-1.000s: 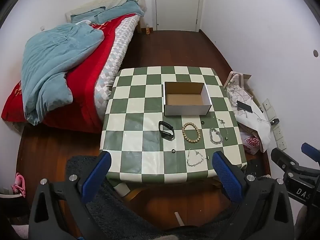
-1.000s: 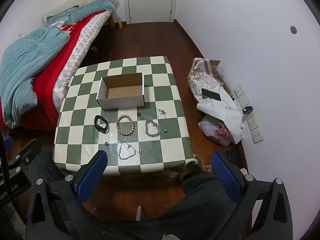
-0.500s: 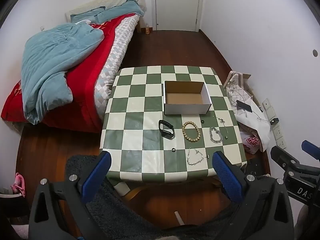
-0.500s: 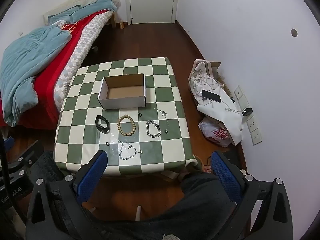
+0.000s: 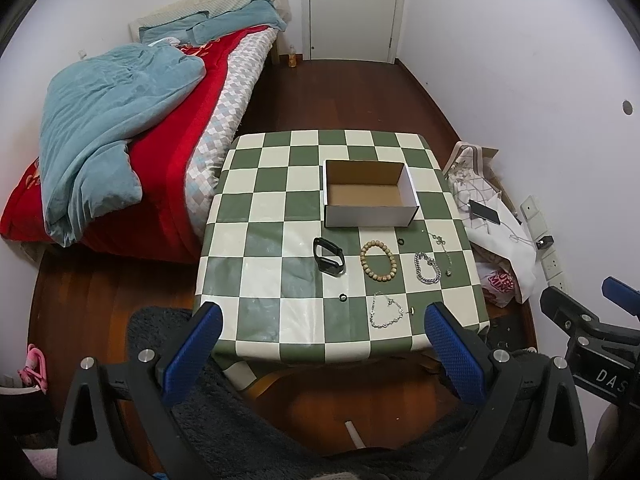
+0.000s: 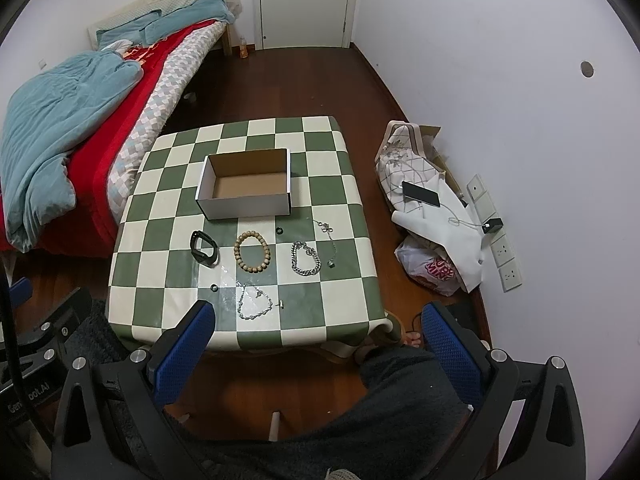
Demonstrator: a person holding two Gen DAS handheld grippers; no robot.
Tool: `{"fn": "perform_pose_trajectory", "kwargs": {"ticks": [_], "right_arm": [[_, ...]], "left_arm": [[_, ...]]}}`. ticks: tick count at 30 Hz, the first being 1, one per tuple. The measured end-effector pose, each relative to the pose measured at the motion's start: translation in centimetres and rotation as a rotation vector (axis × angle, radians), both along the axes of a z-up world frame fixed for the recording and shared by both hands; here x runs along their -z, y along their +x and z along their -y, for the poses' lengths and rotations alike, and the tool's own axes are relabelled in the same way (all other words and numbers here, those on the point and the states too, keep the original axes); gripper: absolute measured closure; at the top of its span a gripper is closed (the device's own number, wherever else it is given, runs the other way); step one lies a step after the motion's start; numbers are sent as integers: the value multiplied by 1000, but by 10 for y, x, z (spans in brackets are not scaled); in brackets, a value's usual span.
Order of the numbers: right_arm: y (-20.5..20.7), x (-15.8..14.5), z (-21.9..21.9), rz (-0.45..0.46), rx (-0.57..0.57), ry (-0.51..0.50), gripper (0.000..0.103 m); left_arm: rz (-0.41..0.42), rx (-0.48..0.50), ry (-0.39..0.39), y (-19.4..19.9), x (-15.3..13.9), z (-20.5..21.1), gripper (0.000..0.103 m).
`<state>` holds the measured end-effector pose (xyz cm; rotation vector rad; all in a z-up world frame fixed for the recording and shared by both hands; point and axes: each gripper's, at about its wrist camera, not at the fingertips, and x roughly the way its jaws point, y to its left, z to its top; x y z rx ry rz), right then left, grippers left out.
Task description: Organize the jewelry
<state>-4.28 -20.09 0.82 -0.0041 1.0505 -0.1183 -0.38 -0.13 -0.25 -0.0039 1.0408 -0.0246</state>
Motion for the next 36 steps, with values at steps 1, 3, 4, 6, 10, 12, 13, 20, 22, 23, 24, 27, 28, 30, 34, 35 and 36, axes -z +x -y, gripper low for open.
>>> {"fn": "perform_pose_trajectory", "kwargs": {"ticks": [1, 3, 4, 6, 10, 12, 13, 20, 22, 23, 24, 27, 28, 30, 34, 35, 36], "right_arm": [[0, 0, 0, 0, -1, -1, 0], [0, 0, 0, 1, 1, -1, 0], [0, 0, 0, 0, 1, -2, 0], [0, 0, 0, 1, 1, -2, 0], [0, 0, 0, 1, 0, -4, 0], [0, 0, 0, -1, -1, -6, 0], [0, -1, 0, -2, 0, -7, 0], [-1, -3, 4, 0, 3, -10, 0], [-1, -3, 5, 0, 2, -9, 0], [-1, -3, 5, 0, 2, -10, 0], [-2, -3, 6, 0, 1, -10, 0], [-1, -2, 4, 2, 2, -10, 0], [-1, -2, 5, 3, 2, -10, 0], [0, -2, 8, 6, 2, -10, 0], [-1, -4, 6, 5, 2, -11, 0], [-1, -4, 6, 5, 2, -12, 0], [-1, -4, 8, 6, 3, -12, 0]], "left_arm": [[-1, -1, -1, 0, 0, -1, 0], [-2, 0, -2, 0, 0, -1, 0], [-2, 1, -2, -1, 0, 0, 0], [-3, 2, -1, -1, 0, 4, 0], [-2, 2, -2, -1, 0, 5, 0], [-3, 3, -3, -1, 0, 6, 0], [-3, 3, -4, -2, 0, 6, 0], [-4, 4, -5, -2, 0, 8, 0], [-5, 4, -5, -1, 0, 9, 0], [-5, 4, -5, -1, 0, 12, 0], [-5, 4, -5, -1, 0, 11, 0], [-3, 4, -6, -1, 1, 10, 0], [-4, 4, -7, -1, 0, 8, 0], [-3, 3, -5, -1, 0, 10, 0], [-2, 6, -5, -2, -1, 12, 0], [-2, 5, -6, -1, -1, 9, 0], [-3, 6, -6, -1, -1, 10, 0]]}}
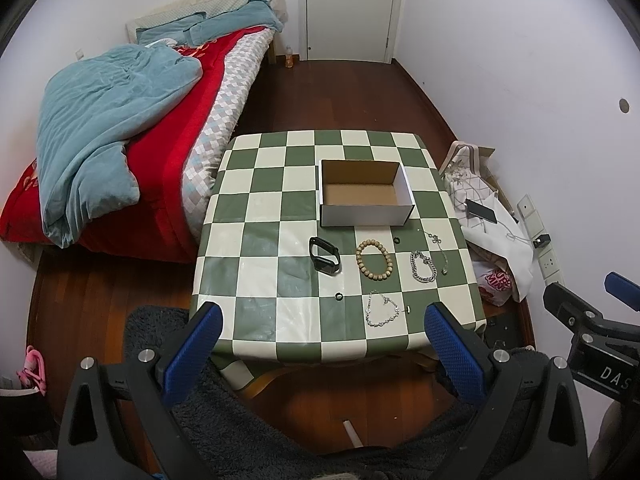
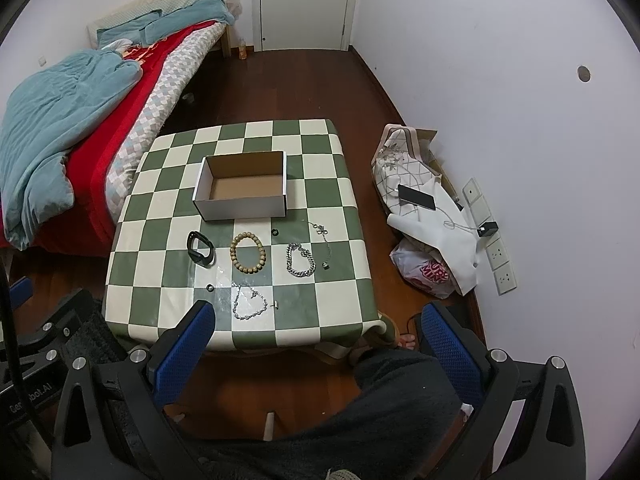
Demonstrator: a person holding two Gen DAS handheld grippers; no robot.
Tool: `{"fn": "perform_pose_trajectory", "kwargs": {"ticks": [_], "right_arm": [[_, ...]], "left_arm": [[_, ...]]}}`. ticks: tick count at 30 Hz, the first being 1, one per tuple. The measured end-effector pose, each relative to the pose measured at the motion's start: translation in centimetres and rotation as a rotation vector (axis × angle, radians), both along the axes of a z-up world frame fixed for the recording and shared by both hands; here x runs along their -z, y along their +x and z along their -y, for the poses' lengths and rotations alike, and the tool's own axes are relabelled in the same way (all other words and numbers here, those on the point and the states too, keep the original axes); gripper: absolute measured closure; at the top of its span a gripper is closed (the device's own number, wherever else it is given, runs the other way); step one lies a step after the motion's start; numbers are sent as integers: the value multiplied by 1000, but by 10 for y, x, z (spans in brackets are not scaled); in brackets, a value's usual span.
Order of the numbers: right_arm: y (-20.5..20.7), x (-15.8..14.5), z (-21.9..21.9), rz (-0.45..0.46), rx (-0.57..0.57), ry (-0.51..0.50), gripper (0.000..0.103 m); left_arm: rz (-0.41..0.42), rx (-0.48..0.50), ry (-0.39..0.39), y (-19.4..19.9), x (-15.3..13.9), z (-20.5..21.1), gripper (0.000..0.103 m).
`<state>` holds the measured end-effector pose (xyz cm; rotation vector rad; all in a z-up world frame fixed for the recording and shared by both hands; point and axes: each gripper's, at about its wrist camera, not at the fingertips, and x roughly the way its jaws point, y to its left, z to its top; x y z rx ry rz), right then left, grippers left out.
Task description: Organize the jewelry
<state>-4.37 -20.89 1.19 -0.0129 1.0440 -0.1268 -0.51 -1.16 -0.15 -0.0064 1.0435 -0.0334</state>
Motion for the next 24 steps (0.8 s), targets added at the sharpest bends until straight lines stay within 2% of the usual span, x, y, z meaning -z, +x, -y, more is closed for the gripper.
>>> {"fn": "perform_pose_trajectory", "kwargs": {"ticks": [18, 24], "right_arm": [[0, -8, -2, 2, -3, -2, 0], [2, -15, -2, 7, -3, -2, 0]], "left_arm": [[15, 6, -10, 4, -10, 8, 0], [13, 9, -25, 0, -10, -1, 0]]}}
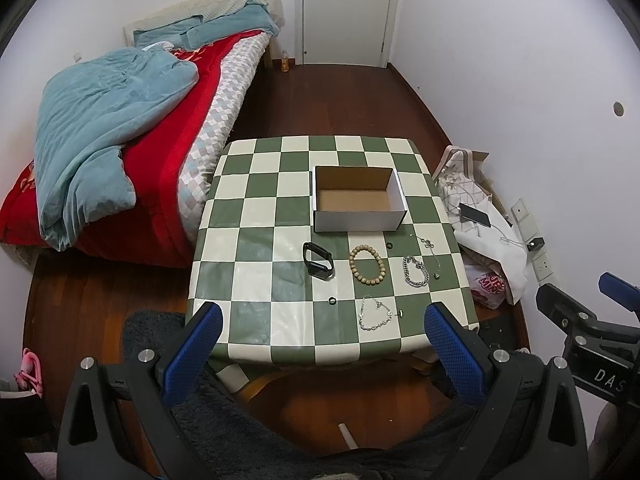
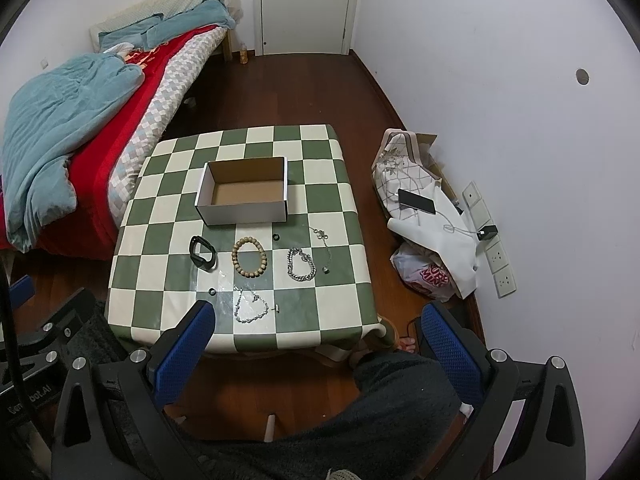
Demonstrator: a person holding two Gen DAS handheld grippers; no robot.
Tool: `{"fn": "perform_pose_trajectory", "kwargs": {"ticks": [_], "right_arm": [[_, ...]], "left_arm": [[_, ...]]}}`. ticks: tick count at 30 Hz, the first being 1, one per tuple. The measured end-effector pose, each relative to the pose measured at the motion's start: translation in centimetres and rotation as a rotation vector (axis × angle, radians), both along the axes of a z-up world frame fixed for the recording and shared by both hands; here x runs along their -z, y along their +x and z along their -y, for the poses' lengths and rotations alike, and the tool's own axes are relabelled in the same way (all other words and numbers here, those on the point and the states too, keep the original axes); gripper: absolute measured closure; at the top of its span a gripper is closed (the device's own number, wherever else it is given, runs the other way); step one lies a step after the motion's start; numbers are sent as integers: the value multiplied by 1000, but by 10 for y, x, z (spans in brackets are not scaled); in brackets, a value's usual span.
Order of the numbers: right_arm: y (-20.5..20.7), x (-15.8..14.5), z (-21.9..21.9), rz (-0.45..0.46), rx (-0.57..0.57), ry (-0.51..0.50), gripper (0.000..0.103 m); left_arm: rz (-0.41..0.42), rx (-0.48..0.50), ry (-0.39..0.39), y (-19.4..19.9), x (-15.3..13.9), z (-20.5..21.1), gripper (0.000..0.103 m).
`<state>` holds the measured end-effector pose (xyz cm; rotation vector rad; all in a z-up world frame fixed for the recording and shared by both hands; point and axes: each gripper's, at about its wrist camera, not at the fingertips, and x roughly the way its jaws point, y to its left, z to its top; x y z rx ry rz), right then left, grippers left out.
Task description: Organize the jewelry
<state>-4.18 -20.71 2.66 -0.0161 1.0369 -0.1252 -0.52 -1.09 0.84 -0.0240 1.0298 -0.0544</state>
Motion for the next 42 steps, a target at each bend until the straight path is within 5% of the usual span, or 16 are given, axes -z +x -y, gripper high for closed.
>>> {"fn": "perform_pose_trajectory", "kwargs": {"ticks": [7, 14, 19, 24, 30, 35, 42], "right_arm": [[5, 1, 6, 13, 5, 35, 0], [26, 43, 18, 14, 46, 54, 0], [59, 94, 28, -49, 62, 91, 2], [95, 160, 25, -148, 54, 123, 24], [131, 252, 18, -297, 74, 139, 32], [149, 291, 39, -313, 166, 128, 32], [168, 321, 39, -314, 182, 102, 32]], "left_arm": [[33, -26, 30, 8, 5, -4, 0], [56, -132, 139, 49, 42, -27, 0], [-16, -180, 215, 80, 88, -40, 0], [-138, -179, 279, 102, 148, -44, 0], [-254, -155, 330, 115, 202, -41, 0], [-325, -139, 281, 138, 233, -33, 0], [-428, -194, 100, 186, 268, -37, 8]]}}
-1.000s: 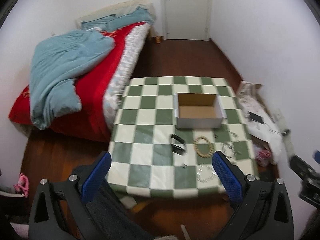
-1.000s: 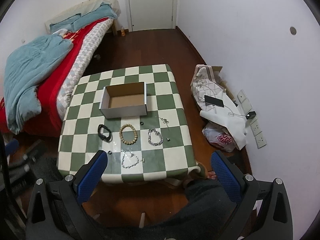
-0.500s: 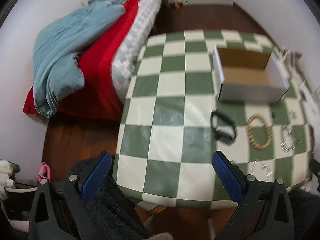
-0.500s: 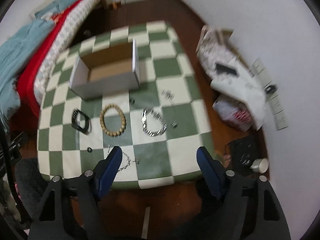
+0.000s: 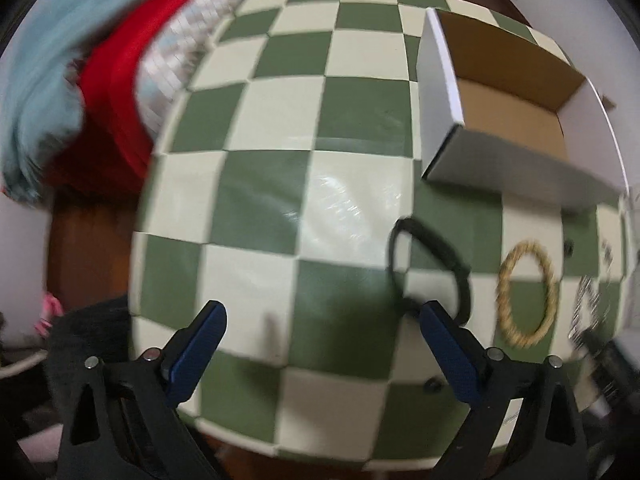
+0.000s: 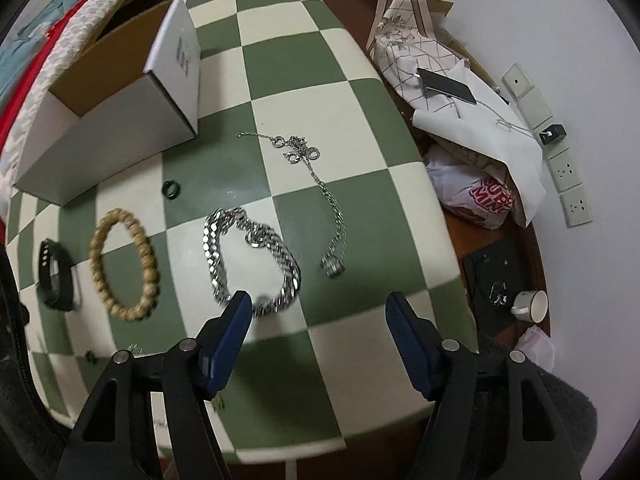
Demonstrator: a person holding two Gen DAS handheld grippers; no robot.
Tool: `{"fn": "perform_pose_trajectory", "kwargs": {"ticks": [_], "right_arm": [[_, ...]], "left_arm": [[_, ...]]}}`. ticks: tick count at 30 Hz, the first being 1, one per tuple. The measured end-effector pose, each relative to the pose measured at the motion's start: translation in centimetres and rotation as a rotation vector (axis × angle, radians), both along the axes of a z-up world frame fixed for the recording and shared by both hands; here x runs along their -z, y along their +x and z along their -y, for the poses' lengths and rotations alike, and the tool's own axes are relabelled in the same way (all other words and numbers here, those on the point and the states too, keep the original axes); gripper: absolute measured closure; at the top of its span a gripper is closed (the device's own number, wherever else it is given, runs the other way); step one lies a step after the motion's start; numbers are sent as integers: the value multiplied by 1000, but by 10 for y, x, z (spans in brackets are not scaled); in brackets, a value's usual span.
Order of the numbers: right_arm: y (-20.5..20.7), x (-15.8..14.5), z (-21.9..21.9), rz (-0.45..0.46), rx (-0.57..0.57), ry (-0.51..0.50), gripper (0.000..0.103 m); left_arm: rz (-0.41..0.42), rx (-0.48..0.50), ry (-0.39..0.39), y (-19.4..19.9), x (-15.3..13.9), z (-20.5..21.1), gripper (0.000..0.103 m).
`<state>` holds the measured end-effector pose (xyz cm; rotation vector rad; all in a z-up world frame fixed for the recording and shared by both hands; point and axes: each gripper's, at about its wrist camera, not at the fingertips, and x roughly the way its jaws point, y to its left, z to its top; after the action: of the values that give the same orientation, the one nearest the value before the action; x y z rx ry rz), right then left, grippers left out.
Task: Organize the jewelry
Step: 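Grasp the black watch band with the left tool while the right tool grasps the thick silver chain bracelet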
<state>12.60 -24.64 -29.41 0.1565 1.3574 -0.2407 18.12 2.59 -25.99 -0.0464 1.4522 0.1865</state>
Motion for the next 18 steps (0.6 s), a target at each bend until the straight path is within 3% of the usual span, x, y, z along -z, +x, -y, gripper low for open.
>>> {"fn": "perform_pose_trajectory", "kwargs": {"ticks": [2, 6, 8, 9, 10, 11, 12, 18], "right_arm": [[3, 5, 2, 7, 4, 15, 33], [3, 6, 1, 51, 15, 19, 37], [4, 5, 1, 74, 6, 13, 45], [3, 4, -1, 92, -4, 5, 57], [3, 2, 0, 100, -13, 1, 77], [4, 2, -1, 104, -24, -1, 84], [4, 1, -1, 104, -31, -6, 95], [-2, -9, 11, 146, 15, 71, 95]], "left_arm": [[-22, -22, -65, 12, 10, -1, 18], [-67, 6, -91, 24, 28, 3, 44], [-21, 17, -100, 24, 23, 3, 52], [-10, 37, -99, 24, 20, 5, 62], [2, 58, -95, 24, 17, 7, 73], [13, 97, -83, 24, 13, 12, 100], [8, 116, -65, 23, 11, 15, 102], [52, 168, 10, 10, -9, 21, 103]]}}
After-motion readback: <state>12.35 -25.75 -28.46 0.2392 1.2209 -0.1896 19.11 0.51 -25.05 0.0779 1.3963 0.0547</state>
